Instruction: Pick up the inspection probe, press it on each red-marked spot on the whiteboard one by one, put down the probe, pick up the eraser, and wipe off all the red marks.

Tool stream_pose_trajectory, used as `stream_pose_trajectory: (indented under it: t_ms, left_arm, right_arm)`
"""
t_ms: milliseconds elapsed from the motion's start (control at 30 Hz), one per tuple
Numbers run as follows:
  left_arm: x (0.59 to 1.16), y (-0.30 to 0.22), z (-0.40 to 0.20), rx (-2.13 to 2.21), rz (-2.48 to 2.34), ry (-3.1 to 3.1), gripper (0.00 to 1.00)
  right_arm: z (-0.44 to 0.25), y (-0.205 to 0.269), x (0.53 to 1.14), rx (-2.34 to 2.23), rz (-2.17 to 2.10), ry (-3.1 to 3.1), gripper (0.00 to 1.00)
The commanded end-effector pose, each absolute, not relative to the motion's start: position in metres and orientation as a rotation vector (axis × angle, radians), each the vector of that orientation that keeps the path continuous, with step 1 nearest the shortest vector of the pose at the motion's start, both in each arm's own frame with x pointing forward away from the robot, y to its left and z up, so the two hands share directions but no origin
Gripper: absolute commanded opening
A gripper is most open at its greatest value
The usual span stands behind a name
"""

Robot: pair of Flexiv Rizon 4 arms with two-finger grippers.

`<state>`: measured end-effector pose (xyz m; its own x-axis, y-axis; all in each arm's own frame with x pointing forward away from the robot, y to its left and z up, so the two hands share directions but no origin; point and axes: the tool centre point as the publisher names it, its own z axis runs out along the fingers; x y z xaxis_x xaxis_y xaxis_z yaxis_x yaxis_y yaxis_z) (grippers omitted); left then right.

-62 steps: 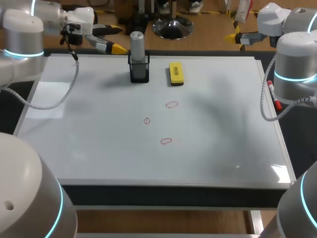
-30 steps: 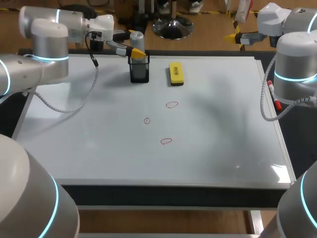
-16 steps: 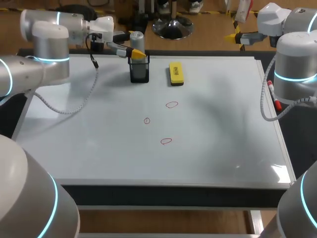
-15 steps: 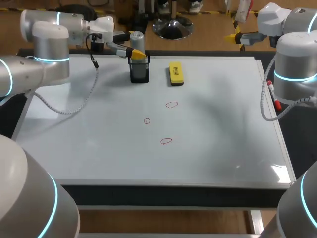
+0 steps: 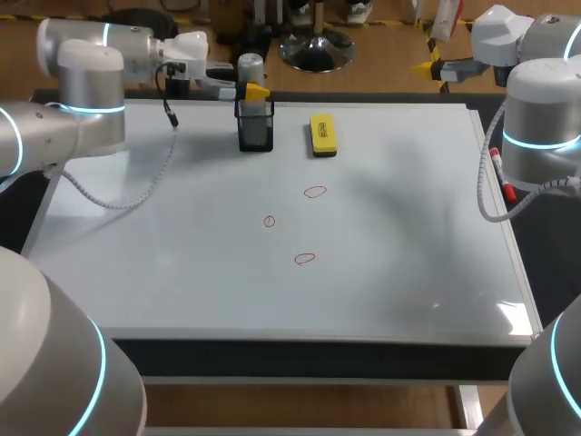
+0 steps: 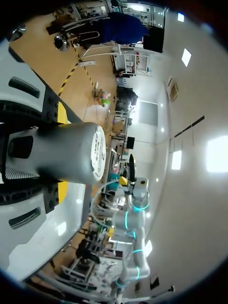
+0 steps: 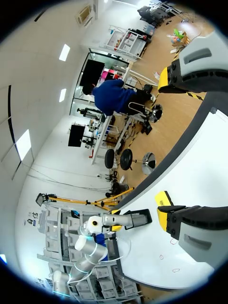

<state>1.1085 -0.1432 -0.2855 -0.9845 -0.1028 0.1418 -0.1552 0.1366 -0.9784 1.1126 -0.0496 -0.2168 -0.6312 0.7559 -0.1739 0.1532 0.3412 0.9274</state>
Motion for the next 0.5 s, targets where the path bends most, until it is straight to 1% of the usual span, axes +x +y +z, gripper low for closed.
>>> stream_pose_trajectory:
  t_ms: [33,500]
  left_arm:
    - [1.107,-0.142,-0.281,0.258,2.033,-2.339,0.00]
    - [1.109,-0.143,-0.258,0.219,2.066,-2.343,0.00]
  right_arm:
    - [-0.217,-0.050,1.113,0.791,1.296,2.007,1.00]
    - [-0.217,-0.050,1.113,0.791,1.296,2.007,1.00]
